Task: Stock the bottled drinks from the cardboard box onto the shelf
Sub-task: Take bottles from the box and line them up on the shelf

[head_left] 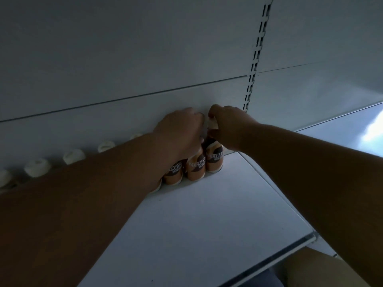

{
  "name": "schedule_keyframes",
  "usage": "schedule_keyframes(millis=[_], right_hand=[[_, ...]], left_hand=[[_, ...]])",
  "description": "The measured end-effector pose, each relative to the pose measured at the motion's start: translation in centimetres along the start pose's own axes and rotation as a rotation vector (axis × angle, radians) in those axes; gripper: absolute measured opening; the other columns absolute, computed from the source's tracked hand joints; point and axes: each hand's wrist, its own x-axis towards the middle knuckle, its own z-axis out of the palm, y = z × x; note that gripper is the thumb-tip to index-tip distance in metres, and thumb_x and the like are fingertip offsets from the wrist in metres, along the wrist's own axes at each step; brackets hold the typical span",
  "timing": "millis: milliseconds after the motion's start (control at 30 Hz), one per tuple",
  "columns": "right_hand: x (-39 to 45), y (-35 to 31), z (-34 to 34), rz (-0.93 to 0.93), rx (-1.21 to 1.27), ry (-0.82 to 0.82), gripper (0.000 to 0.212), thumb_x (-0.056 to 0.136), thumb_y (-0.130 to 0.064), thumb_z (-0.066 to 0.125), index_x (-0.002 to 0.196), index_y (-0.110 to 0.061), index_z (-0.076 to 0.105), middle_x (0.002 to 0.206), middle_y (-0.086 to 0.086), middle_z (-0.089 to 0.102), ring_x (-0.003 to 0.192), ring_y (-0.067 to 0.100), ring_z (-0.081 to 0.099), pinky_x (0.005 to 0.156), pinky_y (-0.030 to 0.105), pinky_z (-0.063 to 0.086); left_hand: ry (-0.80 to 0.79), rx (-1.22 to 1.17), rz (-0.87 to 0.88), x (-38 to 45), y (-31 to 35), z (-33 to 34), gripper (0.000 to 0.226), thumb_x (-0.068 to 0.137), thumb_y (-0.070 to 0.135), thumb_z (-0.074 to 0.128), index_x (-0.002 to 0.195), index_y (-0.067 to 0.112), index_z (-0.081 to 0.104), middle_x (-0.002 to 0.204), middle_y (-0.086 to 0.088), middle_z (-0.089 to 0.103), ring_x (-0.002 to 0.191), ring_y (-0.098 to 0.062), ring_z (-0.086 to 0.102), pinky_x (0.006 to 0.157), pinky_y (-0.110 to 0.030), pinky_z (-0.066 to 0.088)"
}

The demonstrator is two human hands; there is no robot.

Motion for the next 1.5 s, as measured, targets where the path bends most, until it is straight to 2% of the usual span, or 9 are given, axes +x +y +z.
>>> schedule_keyframes(millis=[167, 533, 633, 800, 967, 1133, 1233, 1367, 1500], right_hand=[[0.0, 0.1, -0.2, -0.025, 0.001, 0.037, 0.031, 0.091, -0.023, 0.062, 0.117, -0.011, 0.049, 0.092, 0.008, 0.056, 0.081, 0.021, 0.053, 0.069, 0.032, 0.045], [0.9, 0.1, 0.2, -0.086, -0.023, 0.016, 0.031, 0.093, -0.016, 0.056, 0.123, -0.012, 0.049, 0.092, 0.004, 0.050, 0.082, 0.018, 0.049, 0.056, 0.025, 0.032], [1.2, 0.0, 0.2, -0.088, -0.037, 0.016, 0.031, 0.093, -0.016, 0.057, 0.123, -0.010, 0.050, 0.095, 0.007, 0.054, 0.083, 0.019, 0.050, 0.064, 0.027, 0.035], [1.3, 0.1, 0.4, -0.078, -0.075, 0.054, 0.030, 0.092, -0.021, 0.059, 0.119, -0.010, 0.052, 0.093, 0.008, 0.055, 0.082, 0.020, 0.049, 0.068, 0.030, 0.038], [1.1, -0.1, 0.5, -0.069, -0.065, 0.079, 0.031, 0.093, -0.022, 0.058, 0.121, -0.010, 0.051, 0.089, 0.004, 0.050, 0.081, 0.019, 0.049, 0.067, 0.029, 0.036], [1.1, -0.4, 0.6, -0.049, -0.052, 0.053, 0.031, 0.093, -0.020, 0.058, 0.122, -0.010, 0.050, 0.095, 0.007, 0.053, 0.083, 0.019, 0.048, 0.069, 0.030, 0.036], [1.0, -0.5, 0.5, -0.026, -0.034, 0.026, 0.036, 0.093, -0.020, 0.059, 0.126, -0.012, 0.047, 0.108, 0.011, 0.059, 0.094, 0.023, 0.056, 0.073, 0.030, 0.041], [-0.2, -0.8, -0.2, 0.038, 0.039, 0.025, 0.058, 0.089, -0.027, 0.065, 0.138, -0.017, 0.035, 0.121, 0.014, 0.057, 0.108, 0.032, 0.059, 0.085, 0.039, 0.052], [-2.4, -1.6, -1.6, 0.053, 0.006, 0.062, 0.049, 0.087, -0.027, 0.067, 0.128, -0.019, 0.041, 0.115, 0.011, 0.057, 0.103, 0.030, 0.060, 0.084, 0.043, 0.055]], left_hand=[[-0.025, 0.017, 0.008, 0.5, -0.2, -0.3, 0.036, 0.085, 0.028, 0.067, 0.116, 0.010, 0.059, 0.111, -0.013, 0.060, 0.098, -0.032, 0.060, 0.080, -0.039, 0.047], [0.037, 0.064, 0.036, 0.6, -0.6, 0.0, 0.034, 0.085, 0.023, 0.065, 0.116, 0.008, 0.061, 0.113, -0.013, 0.063, 0.098, -0.033, 0.062, 0.081, -0.039, 0.047], [0.049, 0.078, 0.034, 0.5, -0.7, 0.1, 0.037, 0.085, 0.025, 0.066, 0.118, 0.010, 0.059, 0.115, -0.012, 0.058, 0.101, -0.034, 0.059, 0.080, -0.040, 0.046], [0.062, 0.105, 0.027, 0.5, -0.9, 0.3, 0.034, 0.085, 0.028, 0.067, 0.114, 0.011, 0.059, 0.111, -0.011, 0.048, 0.095, -0.034, 0.056, 0.070, -0.037, 0.039], [0.041, 0.125, 0.017, 0.6, -0.8, 0.1, 0.033, 0.085, 0.028, 0.066, 0.113, 0.011, 0.059, 0.112, -0.011, 0.049, 0.095, -0.035, 0.057, 0.073, -0.040, 0.044], [0.019, 0.098, 0.017, 0.4, -0.7, 0.2, 0.032, 0.086, 0.023, 0.064, 0.115, 0.010, 0.058, 0.110, -0.011, 0.048, 0.094, -0.035, 0.056, 0.075, -0.042, 0.048], [0.016, 0.106, 0.016, 0.3, -0.5, 0.0, 0.030, 0.087, 0.021, 0.063, 0.113, 0.009, 0.058, 0.108, -0.011, 0.048, 0.095, -0.034, 0.056, 0.071, -0.038, 0.041], [0.049, 0.084, 0.027, -0.6, -0.6, -0.2, 0.040, 0.084, 0.025, 0.065, 0.120, 0.010, 0.054, 0.114, -0.011, 0.050, 0.099, -0.032, 0.056, 0.078, -0.040, 0.045], [0.114, 0.108, 0.039, -3.1, -0.8, -0.7, 0.050, 0.081, 0.026, 0.068, 0.125, 0.014, 0.048, 0.117, -0.011, 0.048, 0.099, -0.029, 0.053, 0.081, -0.039, 0.044]])
